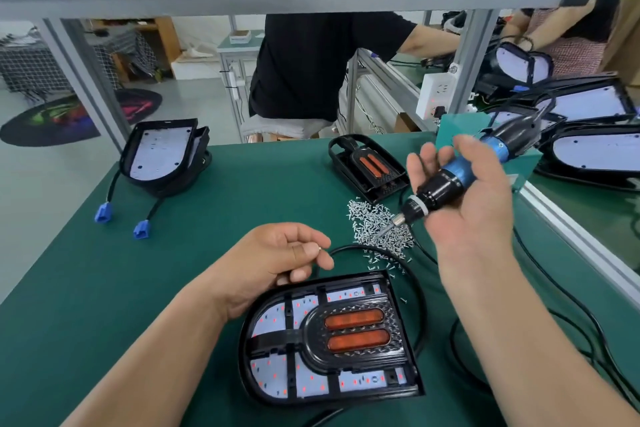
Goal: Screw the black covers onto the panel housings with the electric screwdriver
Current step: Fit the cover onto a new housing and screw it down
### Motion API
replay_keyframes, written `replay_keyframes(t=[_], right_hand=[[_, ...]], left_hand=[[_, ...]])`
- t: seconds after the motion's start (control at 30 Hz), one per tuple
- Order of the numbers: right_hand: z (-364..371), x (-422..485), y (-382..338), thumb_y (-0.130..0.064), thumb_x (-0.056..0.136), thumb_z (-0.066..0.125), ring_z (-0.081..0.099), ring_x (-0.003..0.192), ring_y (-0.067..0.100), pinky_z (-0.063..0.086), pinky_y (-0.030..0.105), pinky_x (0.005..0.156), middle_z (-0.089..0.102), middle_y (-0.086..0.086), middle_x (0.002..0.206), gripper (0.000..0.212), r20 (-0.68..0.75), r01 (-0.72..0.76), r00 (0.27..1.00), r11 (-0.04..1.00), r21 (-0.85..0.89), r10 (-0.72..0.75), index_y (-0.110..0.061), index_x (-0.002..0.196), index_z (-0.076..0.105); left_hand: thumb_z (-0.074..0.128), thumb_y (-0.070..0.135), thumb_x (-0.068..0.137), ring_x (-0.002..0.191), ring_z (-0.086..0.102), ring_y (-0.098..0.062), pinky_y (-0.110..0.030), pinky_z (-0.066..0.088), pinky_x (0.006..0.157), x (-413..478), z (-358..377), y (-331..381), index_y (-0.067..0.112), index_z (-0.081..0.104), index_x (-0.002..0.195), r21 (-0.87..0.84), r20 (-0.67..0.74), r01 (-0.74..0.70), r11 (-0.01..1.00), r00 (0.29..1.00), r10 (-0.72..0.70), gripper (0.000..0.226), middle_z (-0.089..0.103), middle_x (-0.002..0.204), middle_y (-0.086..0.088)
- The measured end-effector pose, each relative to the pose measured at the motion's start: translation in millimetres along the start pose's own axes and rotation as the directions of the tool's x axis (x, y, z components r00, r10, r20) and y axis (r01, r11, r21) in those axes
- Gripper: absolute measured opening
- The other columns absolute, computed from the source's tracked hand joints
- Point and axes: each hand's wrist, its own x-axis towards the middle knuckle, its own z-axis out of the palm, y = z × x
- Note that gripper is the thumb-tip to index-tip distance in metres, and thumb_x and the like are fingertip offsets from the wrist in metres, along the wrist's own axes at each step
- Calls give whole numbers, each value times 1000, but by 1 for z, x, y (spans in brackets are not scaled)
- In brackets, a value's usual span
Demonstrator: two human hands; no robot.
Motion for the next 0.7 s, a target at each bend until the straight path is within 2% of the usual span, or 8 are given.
replay_keyframes(t=[0.1,0.2,0.33,0.5,0.7], right_hand=[[-2,-5,17,-17,90,83,61,67,19,59,37,81,62,4,78,19,12,-6,1000,1000,13,6,-13,99,67],[-7,-11,27,-23,93,81,59,74,17,54,34,80,62,1,84,21,87,1,996,1000,-17,0,-18,105,64],[-4,-14,31,-25,94,80,67,80,18,58,37,85,67,0,86,36,119,8,993,1000,8,-9,-14,119,57],[-4,-19,34,-25,99,77,58,67,14,55,34,76,58,-2,79,18,204,16,979,1000,-1,-15,-18,109,63],[-4,-22,41,-24,100,73,55,68,14,54,34,77,56,-2,78,18,243,8,970,1000,-6,-7,-17,108,59]], left_hand=[[63,8,104,59,48,-7,-19,41,55,0,5,0,8,70,108,-4,32,13,1000,999,-13,8,75,98,-12],[63,8,104,63,49,-9,-21,41,59,1,8,1,11,72,104,25,4,25,999,1000,-25,9,75,99,-11],[67,6,99,61,51,-8,-19,43,58,0,10,3,11,75,103,-15,-5,42,999,999,-42,10,77,102,-12],[67,5,99,59,52,-6,-16,45,53,1,10,3,12,76,102,-18,11,41,999,999,-41,12,78,102,-12],[75,15,90,59,52,-5,-14,43,51,1,7,3,18,80,99,6,49,17,1000,999,-17,11,79,102,-11]])
